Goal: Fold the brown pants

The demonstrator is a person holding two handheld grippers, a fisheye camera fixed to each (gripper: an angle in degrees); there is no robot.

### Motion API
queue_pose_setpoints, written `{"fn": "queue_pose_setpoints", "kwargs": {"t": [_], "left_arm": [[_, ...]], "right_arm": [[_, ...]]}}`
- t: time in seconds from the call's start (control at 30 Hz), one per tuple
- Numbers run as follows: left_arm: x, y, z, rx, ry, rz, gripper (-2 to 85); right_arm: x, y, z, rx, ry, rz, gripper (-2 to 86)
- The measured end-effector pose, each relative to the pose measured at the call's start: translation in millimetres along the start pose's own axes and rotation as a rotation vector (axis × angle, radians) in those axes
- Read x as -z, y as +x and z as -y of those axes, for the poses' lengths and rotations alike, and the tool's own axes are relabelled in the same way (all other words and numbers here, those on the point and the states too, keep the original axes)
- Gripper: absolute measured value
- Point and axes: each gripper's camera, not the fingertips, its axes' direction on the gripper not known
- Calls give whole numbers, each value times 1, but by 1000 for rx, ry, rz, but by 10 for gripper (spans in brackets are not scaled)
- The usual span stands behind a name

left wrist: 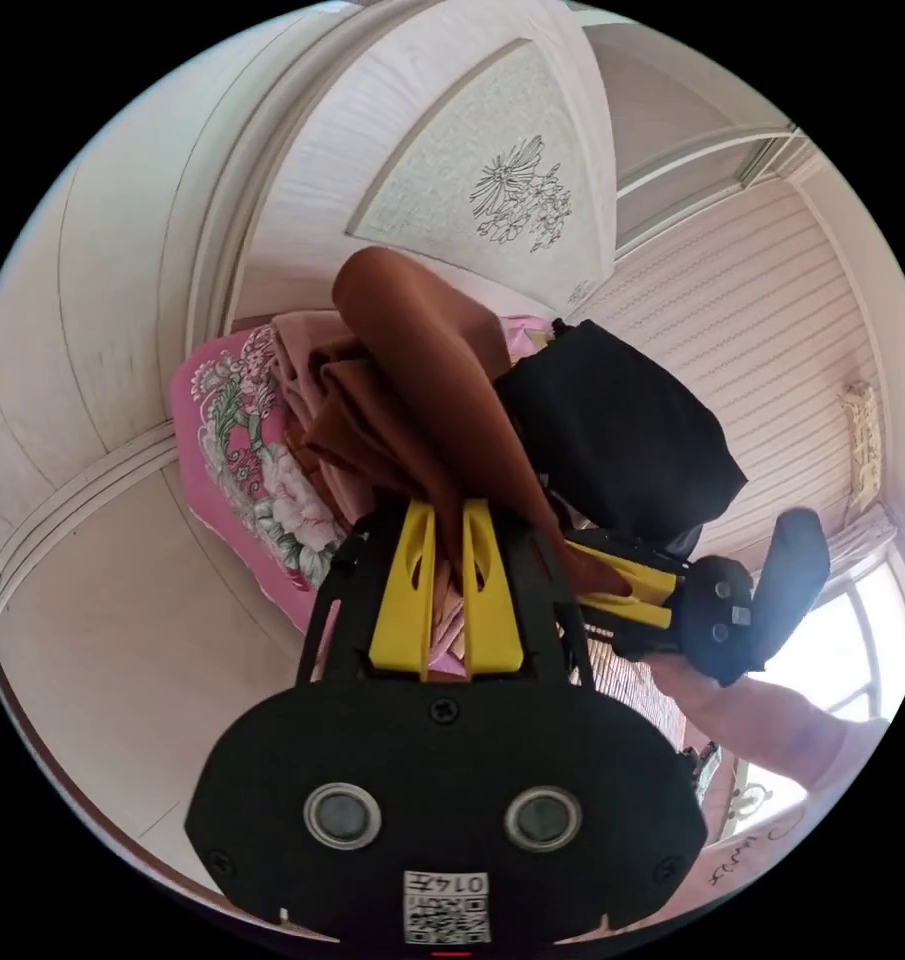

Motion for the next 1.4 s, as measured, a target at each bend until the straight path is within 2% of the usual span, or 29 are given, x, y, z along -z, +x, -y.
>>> {"fn": "queue_pose_setpoints", "kwargs": {"t": [0.13,0.2,0.3,0.4,0.53,0.67,0.93,1.17,1.3,1.4], "left_arm": [[21,61,36,-140,34,-26,39],[30,102,63,-227,41,27,39],[63,174,93,-392,168,88,40],[89,211,102,-432,239,4,40],[88,241,79,-454,211,55,41],[110,270,42,-482,247,-4,41],[145,390,-22,-704,340,-51,42],[114,508,-74,-866,269,-208,42],[81,569,-103,-942,173,-283,43],[45,612,-137,-1017,69,-350,43]], "right_arm": [[91,60,10,-109,117,24,48],[165,106,11,-245,284,89,42],[237,126,-10,-321,509,119,38],[259,131,-27,-329,510,113,37],[293,132,-60,-341,560,189,35],[365,126,-104,-284,664,231,36],[517,122,-207,-219,808,63,43],[626,134,-331,-261,822,-125,49],[663,152,-418,-385,831,-99,52],[658,156,-495,-522,853,-33,55]]}}
